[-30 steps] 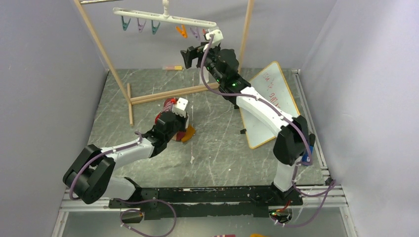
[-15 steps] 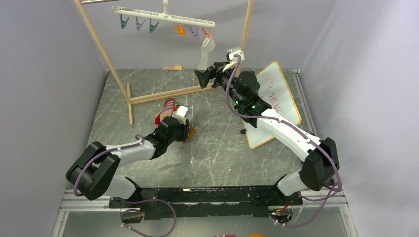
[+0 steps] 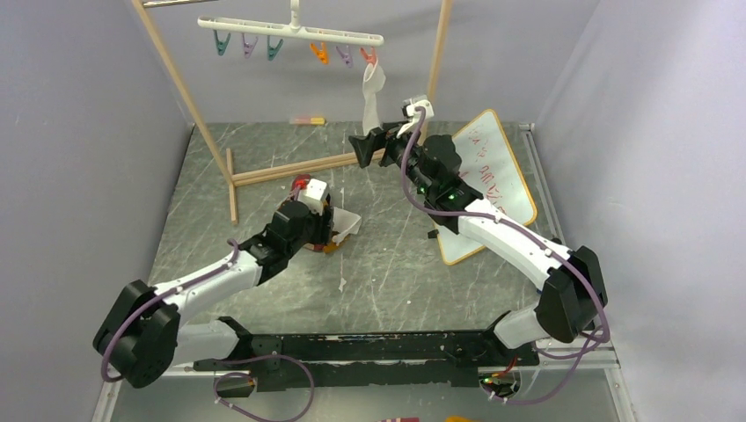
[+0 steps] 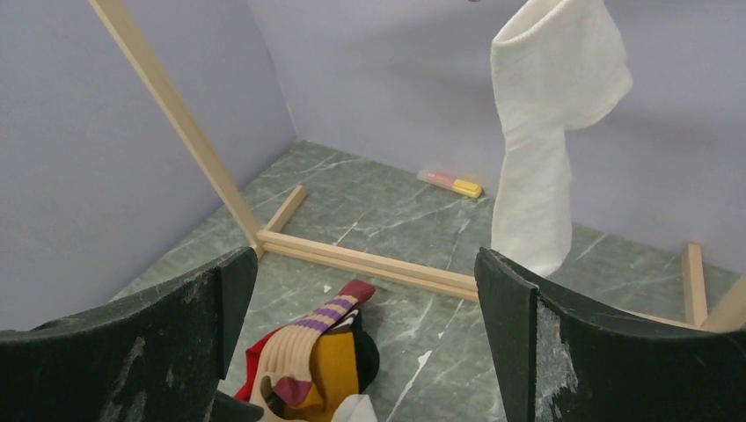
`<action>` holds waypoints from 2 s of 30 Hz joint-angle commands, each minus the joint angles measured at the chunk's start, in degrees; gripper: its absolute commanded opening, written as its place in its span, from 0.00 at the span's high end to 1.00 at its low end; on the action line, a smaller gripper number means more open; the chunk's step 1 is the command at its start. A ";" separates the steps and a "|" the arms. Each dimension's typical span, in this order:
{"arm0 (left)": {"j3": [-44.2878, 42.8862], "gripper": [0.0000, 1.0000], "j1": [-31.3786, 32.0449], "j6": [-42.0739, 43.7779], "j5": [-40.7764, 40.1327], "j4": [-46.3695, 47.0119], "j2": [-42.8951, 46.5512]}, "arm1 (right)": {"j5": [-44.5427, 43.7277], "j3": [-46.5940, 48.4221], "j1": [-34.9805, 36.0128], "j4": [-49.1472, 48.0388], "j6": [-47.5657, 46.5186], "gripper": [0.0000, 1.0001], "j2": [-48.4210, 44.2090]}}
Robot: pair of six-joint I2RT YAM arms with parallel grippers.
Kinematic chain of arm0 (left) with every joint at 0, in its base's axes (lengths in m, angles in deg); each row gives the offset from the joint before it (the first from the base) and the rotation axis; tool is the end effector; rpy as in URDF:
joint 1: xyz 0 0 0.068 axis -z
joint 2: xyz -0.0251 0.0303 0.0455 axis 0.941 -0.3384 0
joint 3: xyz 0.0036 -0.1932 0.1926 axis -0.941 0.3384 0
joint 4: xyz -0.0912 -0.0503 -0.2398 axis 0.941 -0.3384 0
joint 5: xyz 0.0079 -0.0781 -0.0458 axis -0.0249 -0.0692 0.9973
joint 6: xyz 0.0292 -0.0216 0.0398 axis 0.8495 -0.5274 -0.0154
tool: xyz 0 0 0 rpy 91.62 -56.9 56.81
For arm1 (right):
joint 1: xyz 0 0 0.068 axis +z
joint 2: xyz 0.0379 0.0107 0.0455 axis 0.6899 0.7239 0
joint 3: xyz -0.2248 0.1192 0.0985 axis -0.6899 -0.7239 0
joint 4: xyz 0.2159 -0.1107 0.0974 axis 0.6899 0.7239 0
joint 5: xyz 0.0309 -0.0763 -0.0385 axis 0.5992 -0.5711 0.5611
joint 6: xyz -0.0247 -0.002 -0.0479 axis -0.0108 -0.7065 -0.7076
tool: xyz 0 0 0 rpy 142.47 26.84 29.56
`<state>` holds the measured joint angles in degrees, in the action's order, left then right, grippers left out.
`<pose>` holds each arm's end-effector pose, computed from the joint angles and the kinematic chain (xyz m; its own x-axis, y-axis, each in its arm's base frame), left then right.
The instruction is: Remove the socks clipped to the hanger
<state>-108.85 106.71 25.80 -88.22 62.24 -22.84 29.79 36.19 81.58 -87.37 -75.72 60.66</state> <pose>0.2119 -0.1487 0.2160 -0.4548 0.0942 -0.8856 0.3750 0.9222 -0.0944 0.2739 0.2125 0.3809 -0.0293 0.2409 -0.9701 -0.6018 0.7706 0.2096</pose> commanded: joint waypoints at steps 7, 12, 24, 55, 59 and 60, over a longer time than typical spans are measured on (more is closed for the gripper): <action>-2.01 0.36 0.25 2.82 -3.51 0.98 5.35 | -2.69 -2.98 -0.64 -3.92 0.32 0.00 -5.06; -3.88 0.36 0.30 4.28 -3.19 4.39 2.95 | -3.79 -4.96 -1.44 -4.78 0.69 0.00 -7.70; -10.64 0.35 0.25 6.63 -0.28 18.07 -5.17 | 4.81 -9.12 -9.97 -7.28 7.92 0.00 -11.14; -41.34 0.34 -7.10 9.70 7.51 23.35 -37.01 | 6.31 -9.83 -13.95 -7.09 8.61 0.00 -10.85; -43.37 0.34 -7.77 9.35 9.72 25.36 -39.96 | 6.44 -9.49 -14.03 -6.82 8.47 0.00 -10.50; -44.18 0.34 -7.82 9.39 9.77 25.31 -40.75 | 6.48 -9.41 -14.09 -6.74 8.42 0.00 -10.45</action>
<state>-149.51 99.48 34.89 -81.16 84.11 -61.43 35.12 26.57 67.89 -91.72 -67.59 51.10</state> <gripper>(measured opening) 0.658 0.997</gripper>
